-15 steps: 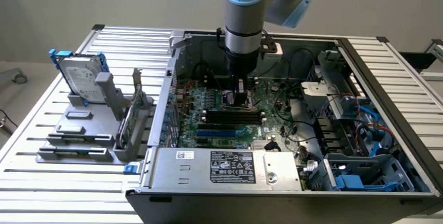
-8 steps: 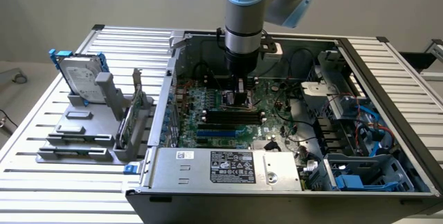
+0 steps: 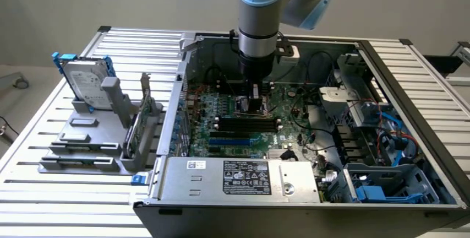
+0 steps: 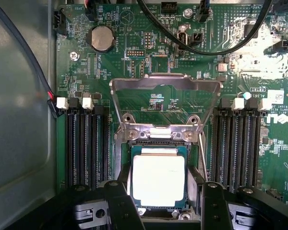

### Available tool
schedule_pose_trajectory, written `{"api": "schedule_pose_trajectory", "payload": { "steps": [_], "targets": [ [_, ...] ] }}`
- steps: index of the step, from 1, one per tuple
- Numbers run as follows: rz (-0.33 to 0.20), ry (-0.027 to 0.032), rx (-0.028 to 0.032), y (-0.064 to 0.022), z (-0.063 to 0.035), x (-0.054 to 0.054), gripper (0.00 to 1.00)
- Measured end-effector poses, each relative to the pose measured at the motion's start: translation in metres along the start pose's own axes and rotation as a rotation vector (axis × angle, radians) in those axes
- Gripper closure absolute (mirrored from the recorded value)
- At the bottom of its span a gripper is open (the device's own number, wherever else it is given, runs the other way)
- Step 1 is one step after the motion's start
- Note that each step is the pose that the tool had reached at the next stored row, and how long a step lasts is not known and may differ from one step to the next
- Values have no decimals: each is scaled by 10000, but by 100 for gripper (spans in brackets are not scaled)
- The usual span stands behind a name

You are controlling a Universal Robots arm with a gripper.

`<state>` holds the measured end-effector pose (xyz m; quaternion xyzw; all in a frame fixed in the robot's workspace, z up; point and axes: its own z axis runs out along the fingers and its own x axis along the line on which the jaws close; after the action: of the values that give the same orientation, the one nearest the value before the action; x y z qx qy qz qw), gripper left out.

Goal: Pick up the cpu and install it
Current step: 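Place the cpu into insertion slot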

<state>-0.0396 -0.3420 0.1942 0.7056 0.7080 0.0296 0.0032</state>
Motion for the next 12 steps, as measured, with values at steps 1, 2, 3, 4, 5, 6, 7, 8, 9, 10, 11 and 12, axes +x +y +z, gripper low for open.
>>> {"api": "schedule_pose_trajectory", "payload": {
  "steps": [1, 2, 3, 4, 5, 6, 7, 8, 9, 10, 11, 12],
  "targets": [
    [0, 0, -8, 0, 1, 0, 45],
    [0, -1, -16, 0, 3, 0, 45],
    [0, -2, -21, 0, 4, 0, 45],
    [2, -2, -27, 0, 5, 0, 45],
    [8, -2, -34, -1, 5, 0, 45],
    [14, -3, -39, -2, 6, 0, 45],
    [22, -4, -46, -3, 6, 0, 45],
    [33, -5, -52, -4, 8, 0, 45],
    [47, -7, -56, -5, 9, 0, 45],
    [64, -9, -62, -5, 10, -1, 45],
    [81, -10, -67, -6, 11, -1, 45],
    [95, -10, -71, -7, 13, -1, 45]
  ]
}}
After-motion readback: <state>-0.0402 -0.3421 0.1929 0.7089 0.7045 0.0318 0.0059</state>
